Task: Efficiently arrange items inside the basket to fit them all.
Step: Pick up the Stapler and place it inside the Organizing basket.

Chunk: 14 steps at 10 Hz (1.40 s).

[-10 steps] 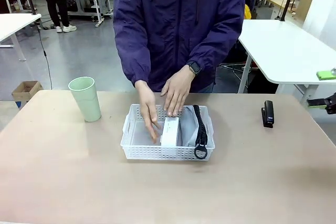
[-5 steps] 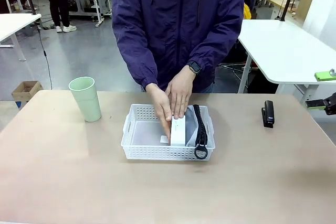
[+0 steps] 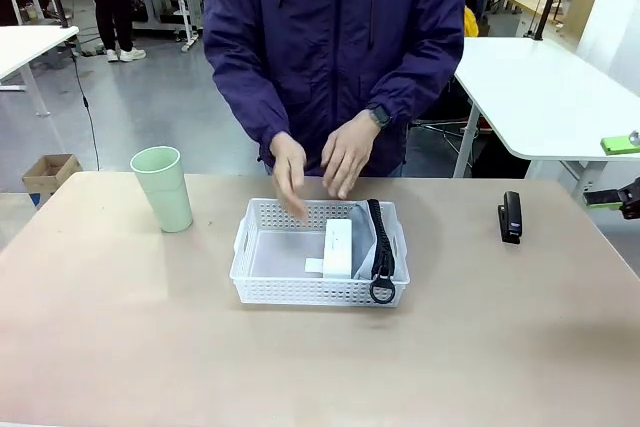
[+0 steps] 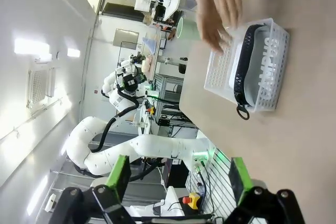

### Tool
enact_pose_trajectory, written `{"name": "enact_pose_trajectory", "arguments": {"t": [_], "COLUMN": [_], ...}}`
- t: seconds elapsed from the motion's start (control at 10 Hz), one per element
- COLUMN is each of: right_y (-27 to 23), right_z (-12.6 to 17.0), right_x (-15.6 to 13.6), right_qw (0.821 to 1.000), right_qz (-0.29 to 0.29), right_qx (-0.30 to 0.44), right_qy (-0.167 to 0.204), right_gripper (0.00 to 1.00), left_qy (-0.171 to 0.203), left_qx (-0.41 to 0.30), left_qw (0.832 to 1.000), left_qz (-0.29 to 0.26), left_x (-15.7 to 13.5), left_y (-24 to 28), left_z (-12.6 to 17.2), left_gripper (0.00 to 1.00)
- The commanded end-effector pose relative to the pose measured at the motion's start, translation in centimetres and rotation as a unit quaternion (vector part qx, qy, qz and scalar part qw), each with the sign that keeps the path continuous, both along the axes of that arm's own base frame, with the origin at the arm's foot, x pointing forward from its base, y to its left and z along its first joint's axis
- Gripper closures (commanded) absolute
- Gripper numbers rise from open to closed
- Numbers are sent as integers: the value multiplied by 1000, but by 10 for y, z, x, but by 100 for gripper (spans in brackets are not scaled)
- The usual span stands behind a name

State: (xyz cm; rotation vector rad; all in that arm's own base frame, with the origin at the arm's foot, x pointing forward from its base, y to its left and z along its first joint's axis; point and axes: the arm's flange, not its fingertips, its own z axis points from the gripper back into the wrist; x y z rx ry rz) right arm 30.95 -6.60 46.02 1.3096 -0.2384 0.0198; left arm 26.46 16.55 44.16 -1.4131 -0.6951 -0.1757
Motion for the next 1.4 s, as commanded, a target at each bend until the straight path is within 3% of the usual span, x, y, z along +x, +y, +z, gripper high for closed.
{"name": "enact_pose_trajectory", "arguments": {"t": [0.0,0.8,0.9,1.1,1.3], "right_y": [1,1,17,51,72], "right_z": [5,0,7,14,18], "right_x": [-2,0,6,22,44], "right_qw": [1000,1000,996,966,895], "right_qz": [-2,1,-23,-47,-131], "right_qx": [6,0,-87,-253,-422], "right_qy": [10,0,16,24,65], "right_gripper": [0,0,0,0,0], "left_qy": [-13,-13,-13,-13,-13], "left_qx": [-5,-5,-5,-5,-5], "left_qw": [1000,1000,1000,1000,1000], "left_qz": [-1,-1,-1,-1,-1], "left_x": [-1,-1,-1,-1,-1], "left_y": [-1,-1,-1,-1,-1], "left_z": [1,1,1,1,1], "left_gripper": [0,0,0,0,0]}}
